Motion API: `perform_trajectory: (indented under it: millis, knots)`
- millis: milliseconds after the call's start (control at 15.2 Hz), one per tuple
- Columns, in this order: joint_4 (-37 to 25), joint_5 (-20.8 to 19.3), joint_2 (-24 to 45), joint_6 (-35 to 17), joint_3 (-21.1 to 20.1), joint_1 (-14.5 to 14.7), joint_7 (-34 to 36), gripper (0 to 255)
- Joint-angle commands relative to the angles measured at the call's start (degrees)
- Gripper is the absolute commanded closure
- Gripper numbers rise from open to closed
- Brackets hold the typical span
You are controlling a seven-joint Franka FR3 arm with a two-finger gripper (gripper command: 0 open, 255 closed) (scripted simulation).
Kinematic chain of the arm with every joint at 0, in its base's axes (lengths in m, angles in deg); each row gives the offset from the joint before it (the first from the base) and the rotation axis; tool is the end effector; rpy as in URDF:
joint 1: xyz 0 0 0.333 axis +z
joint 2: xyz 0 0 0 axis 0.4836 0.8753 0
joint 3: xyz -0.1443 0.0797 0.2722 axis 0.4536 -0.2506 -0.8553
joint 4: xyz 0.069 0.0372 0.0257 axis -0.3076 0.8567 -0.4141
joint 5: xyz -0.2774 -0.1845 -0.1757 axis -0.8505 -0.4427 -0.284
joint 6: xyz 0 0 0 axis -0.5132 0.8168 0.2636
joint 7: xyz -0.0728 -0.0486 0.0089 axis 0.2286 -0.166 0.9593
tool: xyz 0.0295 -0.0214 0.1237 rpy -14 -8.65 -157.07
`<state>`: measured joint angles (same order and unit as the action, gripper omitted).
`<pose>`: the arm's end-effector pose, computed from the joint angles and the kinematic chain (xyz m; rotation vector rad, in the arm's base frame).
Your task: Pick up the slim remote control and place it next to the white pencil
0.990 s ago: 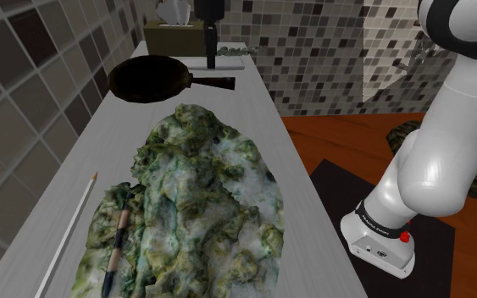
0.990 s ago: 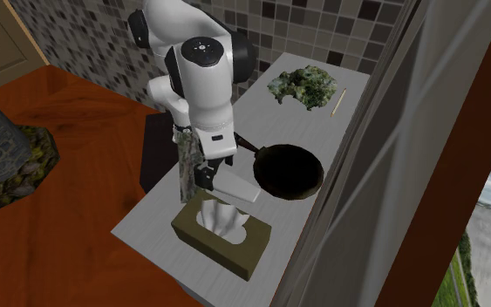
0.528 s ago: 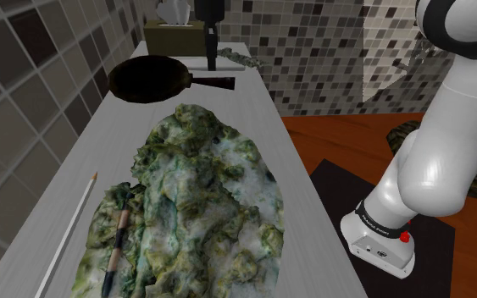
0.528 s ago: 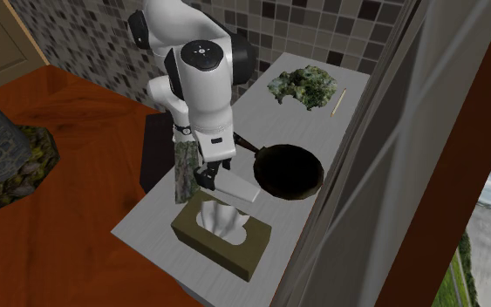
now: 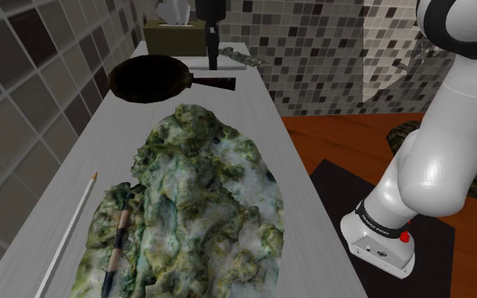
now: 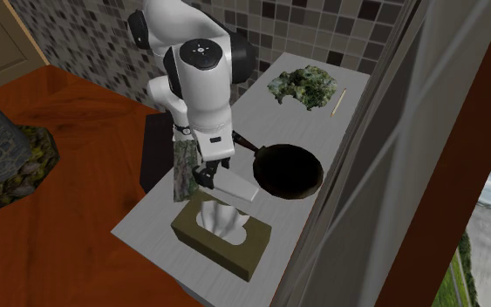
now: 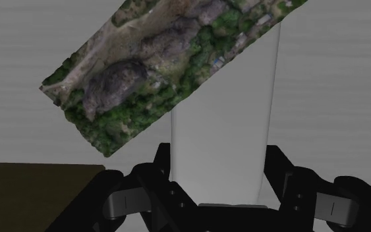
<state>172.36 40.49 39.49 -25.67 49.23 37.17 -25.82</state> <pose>0.5743 0.1177 0.5739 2.8509 1.2986 -0.0016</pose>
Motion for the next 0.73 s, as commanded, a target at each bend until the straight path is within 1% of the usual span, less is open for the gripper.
perform_trajectory:
  millis: [0, 660]
  knots:
    - [-1.9, -0.1, 0.5, 1.6, 0.0, 0.0, 0.0, 255]
    - [-14.5, -0.3, 3.8, 10.8, -0.1, 0.2, 0.0, 255]
